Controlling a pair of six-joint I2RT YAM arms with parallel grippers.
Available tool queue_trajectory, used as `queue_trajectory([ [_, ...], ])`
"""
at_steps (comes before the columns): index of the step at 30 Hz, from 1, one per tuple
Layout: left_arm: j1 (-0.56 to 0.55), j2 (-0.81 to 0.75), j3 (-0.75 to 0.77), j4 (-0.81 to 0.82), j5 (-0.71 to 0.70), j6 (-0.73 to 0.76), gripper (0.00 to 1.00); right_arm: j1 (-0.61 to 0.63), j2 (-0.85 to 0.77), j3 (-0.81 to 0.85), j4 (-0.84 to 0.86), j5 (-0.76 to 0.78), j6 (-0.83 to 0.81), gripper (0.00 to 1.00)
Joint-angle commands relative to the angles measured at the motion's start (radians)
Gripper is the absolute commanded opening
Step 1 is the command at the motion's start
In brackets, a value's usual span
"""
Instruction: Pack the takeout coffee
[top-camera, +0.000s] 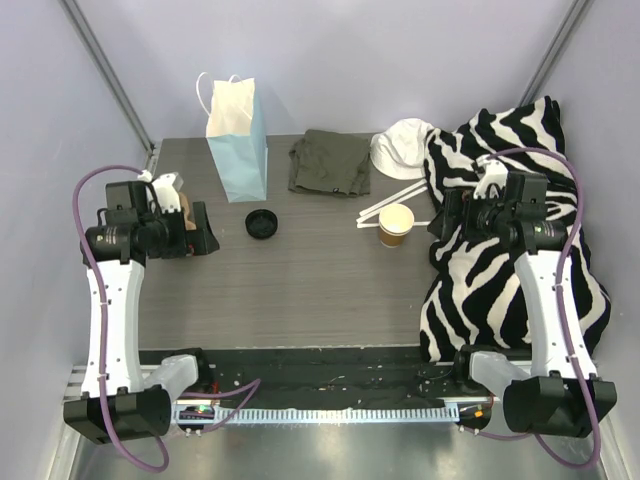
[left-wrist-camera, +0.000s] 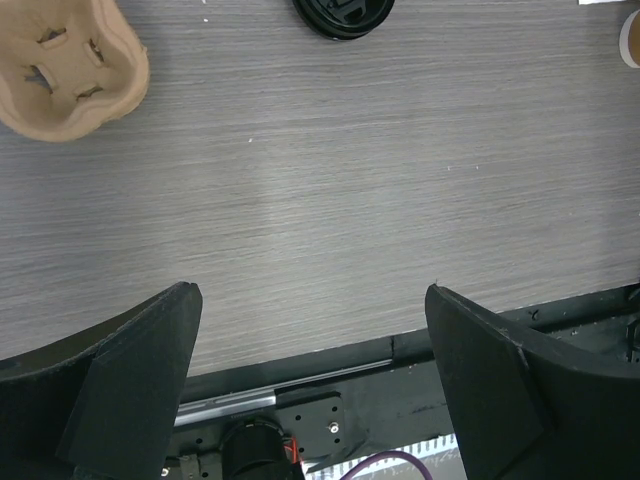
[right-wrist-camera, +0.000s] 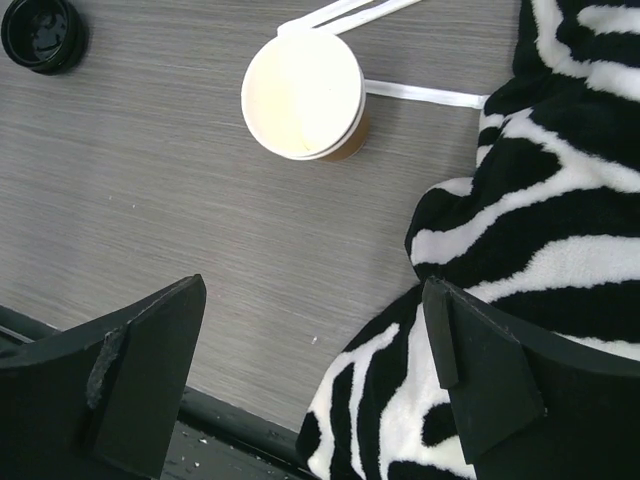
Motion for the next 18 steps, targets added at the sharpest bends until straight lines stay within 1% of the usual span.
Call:
queue_trajectory([
  [1, 0.002, -0.015, 0.006, 0.023, -0.002, -0.015, 1.00, 0.026, 0.043, 0.109, 0.005, 0.061, -0.005, 1.00],
  [6, 0.002, 0.015, 0.007, 0.032, 0.010, -0.032, 1.00, 0.095, 0.153, 0.221, -0.053, 0.100, -0.071, 1.00],
  [7, 0.002, 0.015, 0.006, 0.049, 0.016, -0.032, 1.00, 0.102, 0.199, 0.236, -0.073, 0.132, -0.078, 1.00],
  [8, 0.002, 0.002, 0.000, 0.060, 0.023, -0.033, 1.00, 0.144, 0.225, 0.252, -0.082, 0.146, -0.083, 1.00],
  [10, 0.002, -0.011, -0.008, 0.089, 0.043, -0.033, 1.00, 0.172, 0.285, 0.287, -0.091, 0.214, -0.086, 1.00],
  [13, 0.002, -0.021, -0.023, 0.106, 0.069, -0.035, 1.00, 0.218, 0.351, 0.330, -0.108, 0.260, -0.097, 1.00],
  [16, 0.002, -0.018, -0.043, 0.115, 0.093, -0.037, 1.00, 0.249, 0.399, 0.359, -0.121, 0.291, -0.100, 0.91],
  [17, 0.002, -0.018, -0.048, 0.117, 0.107, -0.035, 1.00, 0.253, 0.428, 0.362, -0.121, 0.297, -0.100, 0.85],
  [18, 0.002, -0.021, -0.054, 0.118, 0.127, -0.032, 1.00, 0.263, 0.442, 0.371, -0.122, 0.300, -0.101, 0.82],
])
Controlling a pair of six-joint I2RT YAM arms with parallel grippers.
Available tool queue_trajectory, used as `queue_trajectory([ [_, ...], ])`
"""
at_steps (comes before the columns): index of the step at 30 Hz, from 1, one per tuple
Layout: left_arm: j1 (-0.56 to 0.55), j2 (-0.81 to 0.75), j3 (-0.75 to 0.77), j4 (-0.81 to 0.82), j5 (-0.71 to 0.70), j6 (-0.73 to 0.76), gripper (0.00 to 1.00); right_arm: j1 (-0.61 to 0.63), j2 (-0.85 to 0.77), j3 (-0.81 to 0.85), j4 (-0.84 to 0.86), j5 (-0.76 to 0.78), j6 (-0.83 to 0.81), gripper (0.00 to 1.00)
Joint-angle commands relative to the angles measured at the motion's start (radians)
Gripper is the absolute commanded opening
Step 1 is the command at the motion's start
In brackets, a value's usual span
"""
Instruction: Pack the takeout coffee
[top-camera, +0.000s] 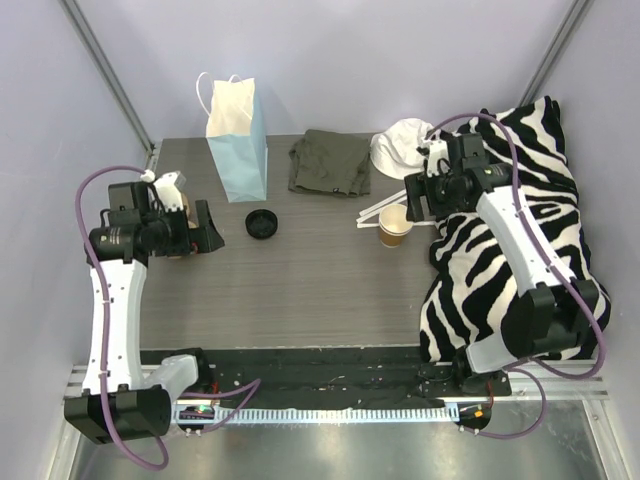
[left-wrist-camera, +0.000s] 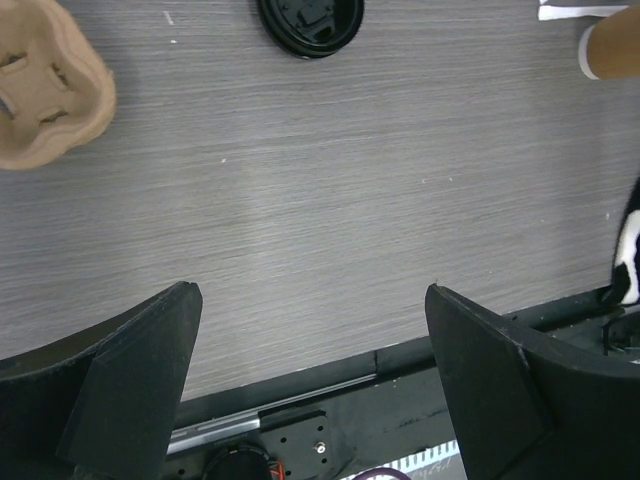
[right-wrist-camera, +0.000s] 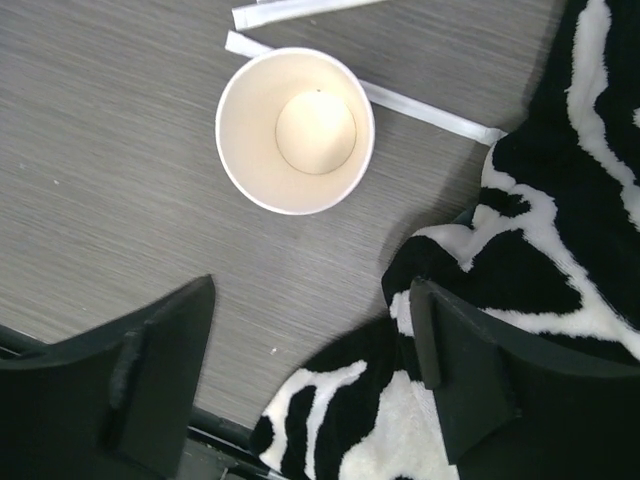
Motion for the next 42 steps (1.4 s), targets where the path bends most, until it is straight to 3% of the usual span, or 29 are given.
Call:
queue_trajectory([
  [1, 0.002, -0.022, -0.022, 0.057, 0.109, -0.001, 1.00, 0.026, 0.044, 0.069, -0.025, 0.068, -0.016, 0.80],
  [7, 0.002, -0.060, -0.040, 0.108, 0.188, -0.004, 1.00, 0.026, 0.145, 0.115, -0.014, 0.048, 0.004, 0.51],
  [13, 0.002, -0.073, -0.050, 0.136, 0.272, -0.004, 1.00, 0.026, 0.243, 0.190, -0.028, 0.034, 0.018, 0.49],
  [28, 0.002, -0.122, -0.100, 0.189, 0.324, -0.010, 1.00, 0.027, 0.381, 0.241, -0.026, 0.056, 0.023, 0.43],
  [32, 0.002, -0.134, -0.114, 0.209, 0.324, -0.007, 1.00, 0.027, 0.409, 0.251, -0.028, 0.053, 0.024, 0.37],
  [36, 0.002, -0.127, -0.126, 0.218, 0.330, -0.007, 1.00, 0.027, 0.421, 0.260, -0.034, 0.054, 0.024, 0.20],
  [40, 0.002, -0.120, -0.140, 0.235, 0.338, -0.009, 1.00, 0.026, 0.421, 0.260, -0.037, 0.053, 0.026, 0.11],
  [42, 0.002, -0.114, -0.143, 0.248, 0.340, -0.009, 1.00, 0.027, 0.424, 0.260, -0.040, 0.054, 0.026, 0.01],
])
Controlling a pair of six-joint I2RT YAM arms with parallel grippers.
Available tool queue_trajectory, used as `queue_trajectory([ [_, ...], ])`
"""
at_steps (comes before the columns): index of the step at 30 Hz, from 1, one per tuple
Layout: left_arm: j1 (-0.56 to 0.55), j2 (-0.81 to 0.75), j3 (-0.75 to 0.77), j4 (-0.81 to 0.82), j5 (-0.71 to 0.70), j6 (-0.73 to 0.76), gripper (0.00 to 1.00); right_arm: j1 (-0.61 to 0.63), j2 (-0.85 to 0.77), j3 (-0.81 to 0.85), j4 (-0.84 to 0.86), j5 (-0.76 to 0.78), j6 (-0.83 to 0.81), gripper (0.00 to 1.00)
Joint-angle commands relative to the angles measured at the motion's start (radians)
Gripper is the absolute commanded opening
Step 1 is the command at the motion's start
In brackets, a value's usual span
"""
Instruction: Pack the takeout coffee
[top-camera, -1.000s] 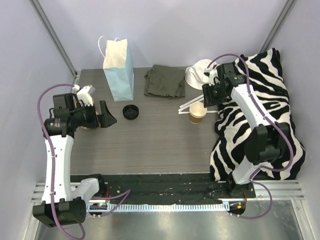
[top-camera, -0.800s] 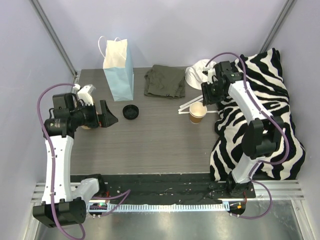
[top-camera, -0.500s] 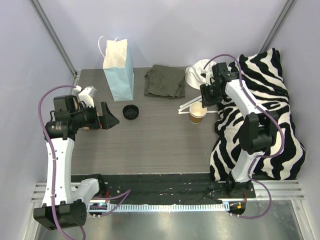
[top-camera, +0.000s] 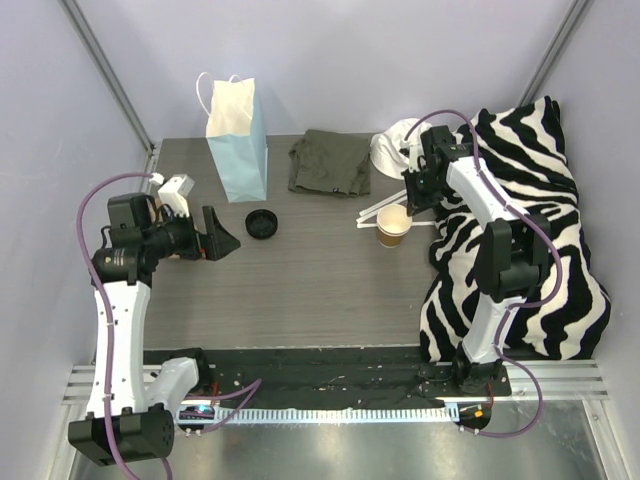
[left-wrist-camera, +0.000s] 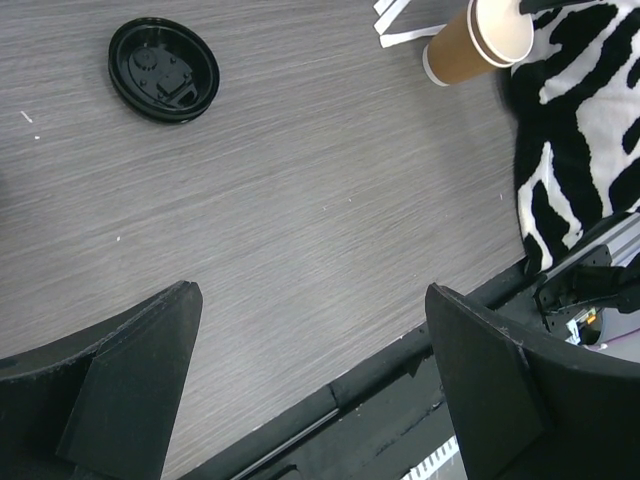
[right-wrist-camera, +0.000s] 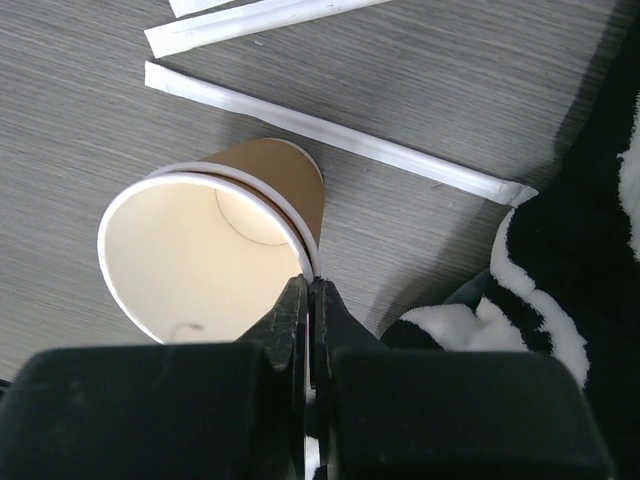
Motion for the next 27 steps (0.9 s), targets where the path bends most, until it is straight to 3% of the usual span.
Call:
queue_trajectory([
  [1, 0.002, 0.010, -0.006, 0.071, 0.038, -0.009, 1.00, 0.003, 0.002, 0.041, -0.008, 0.005, 0.008, 0.01],
  [4, 0.000, 0.032, -0.001, 0.081, 0.051, -0.009, 1.00, 0.003, 0.012, 0.043, -0.012, -0.005, 0.011, 0.02],
  [7, -0.003, 0.049, 0.005, 0.091, 0.057, -0.012, 1.00, 0.003, 0.024, 0.047, -0.022, 0.000, 0.008, 0.17],
  [12, -0.011, 0.055, 0.000, 0.106, 0.054, -0.016, 1.00, 0.002, 0.030, 0.047, -0.025, -0.001, 0.006, 0.23],
  [13, -0.011, 0.053, -0.004, 0.107, 0.054, -0.016, 1.00, 0.002, 0.029, 0.049, -0.025, -0.001, 0.006, 0.23],
  [17, -0.018, 0.043, -0.020, 0.115, 0.047, -0.016, 1.00, 0.002, 0.022, 0.055, -0.026, -0.001, 0.008, 0.01],
  [27, -0.108, 0.122, -0.009, 0.169, 0.061, -0.079, 1.00, 0.003, -0.085, 0.029, -0.063, -0.184, 0.008, 0.01],
])
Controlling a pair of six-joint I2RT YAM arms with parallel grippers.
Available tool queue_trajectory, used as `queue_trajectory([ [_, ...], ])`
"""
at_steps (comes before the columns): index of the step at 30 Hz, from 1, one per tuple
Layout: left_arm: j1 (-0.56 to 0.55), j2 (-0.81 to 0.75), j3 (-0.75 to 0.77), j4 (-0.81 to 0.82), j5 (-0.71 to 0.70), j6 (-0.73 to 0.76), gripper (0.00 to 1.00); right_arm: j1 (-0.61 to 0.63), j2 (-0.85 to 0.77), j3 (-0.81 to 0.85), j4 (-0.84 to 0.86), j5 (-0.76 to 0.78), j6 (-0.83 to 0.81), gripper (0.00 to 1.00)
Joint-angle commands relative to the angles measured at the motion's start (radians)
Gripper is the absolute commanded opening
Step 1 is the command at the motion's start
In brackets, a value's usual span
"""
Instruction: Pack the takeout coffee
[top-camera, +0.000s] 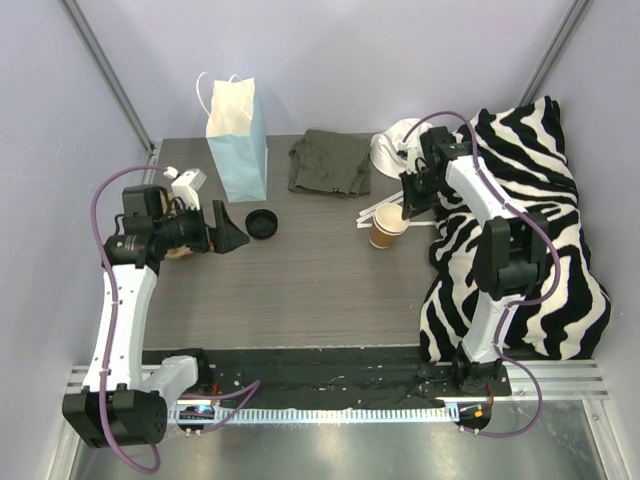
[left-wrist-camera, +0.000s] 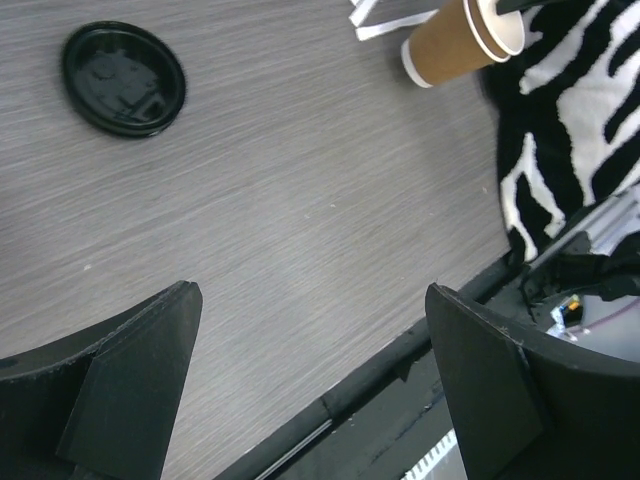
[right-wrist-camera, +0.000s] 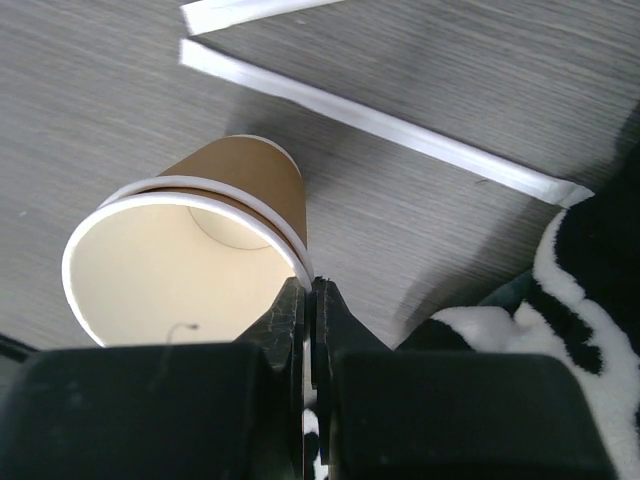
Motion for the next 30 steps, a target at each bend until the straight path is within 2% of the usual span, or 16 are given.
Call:
queue_trajectory([
  [1, -0.071, 0.059, 0.009, 0.099, 0.047, -0.082, 1.00, 0.005, -0.118, 0.003, -0.029, -0.146, 0.000, 0.01],
  [4, -0.192, 0.125, 0.001, 0.177, 0.035, -0.146, 1.00, 0.019, -0.156, -0.040, -0.032, -0.190, -0.013, 0.01],
  [9, -0.378, 0.245, 0.012, 0.385, 0.065, -0.308, 0.95, 0.063, -0.225, -0.122, -0.018, -0.149, -0.030, 0.01],
  [12, -0.497, 0.328, 0.041, 0.488, 0.050, -0.392, 0.86, 0.100, -0.256, -0.165, -0.002, -0.116, -0.030, 0.01],
  [13, -0.526, 0.374, 0.063, 0.514, 0.039, -0.401, 0.80, 0.123, -0.262, -0.182, 0.002, -0.106, -0.030, 0.01],
  [14, -0.583, 0.395, 0.076, 0.519, 0.007, -0.409, 0.76, 0.134, -0.267, -0.188, 0.006, -0.091, -0.028, 0.01],
  [17, -0.660, 0.496, 0.136, 0.518, -0.016, -0.427, 0.63, 0.178, -0.288, -0.210, 0.018, -0.040, -0.027, 0.01],
  [22, -0.705, 0.610, 0.201, 0.519, -0.022, -0.470, 0.47, 0.221, -0.311, -0.231, 0.025, 0.033, -0.033, 0.01],
  [30, -0.757, 0.693, 0.250, 0.487, -0.070, -0.474, 0.43, 0.249, -0.323, -0.239, 0.023, 0.046, -0.030, 0.01],
])
